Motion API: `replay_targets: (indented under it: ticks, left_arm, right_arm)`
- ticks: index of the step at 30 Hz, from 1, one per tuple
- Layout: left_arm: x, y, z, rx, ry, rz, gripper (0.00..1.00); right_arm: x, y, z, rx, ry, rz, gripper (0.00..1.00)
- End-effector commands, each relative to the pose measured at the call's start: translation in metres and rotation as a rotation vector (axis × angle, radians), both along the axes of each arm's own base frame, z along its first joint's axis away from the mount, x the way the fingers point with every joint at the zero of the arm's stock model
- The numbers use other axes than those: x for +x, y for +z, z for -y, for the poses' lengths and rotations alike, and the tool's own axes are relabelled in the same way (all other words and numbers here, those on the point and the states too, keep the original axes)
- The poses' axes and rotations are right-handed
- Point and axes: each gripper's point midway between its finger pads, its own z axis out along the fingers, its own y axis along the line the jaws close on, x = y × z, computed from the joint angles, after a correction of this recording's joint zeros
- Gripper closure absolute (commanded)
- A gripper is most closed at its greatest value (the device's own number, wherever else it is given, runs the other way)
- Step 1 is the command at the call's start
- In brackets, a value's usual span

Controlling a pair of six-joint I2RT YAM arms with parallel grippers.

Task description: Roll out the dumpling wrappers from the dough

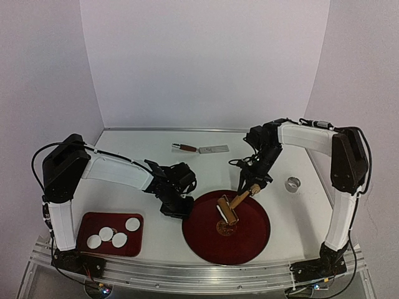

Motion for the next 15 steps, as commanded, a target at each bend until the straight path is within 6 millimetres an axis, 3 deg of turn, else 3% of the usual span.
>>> replay_targets:
  ticks: [1, 15]
  left_arm:
    - [-0.01, -0.001, -0.025, 0.09, -0.053, 0.03, 1.0]
    - [-0.011, -0.002, -0.028, 0.097, -0.047, 0.03, 1.0]
  right_arm:
    - [0.01, -0.064, 0.091, -0.46, 0.034, 0.044, 1.0]
    - [0.007, -0.073, 0.115, -0.484, 0.002, 0.01, 1.0]
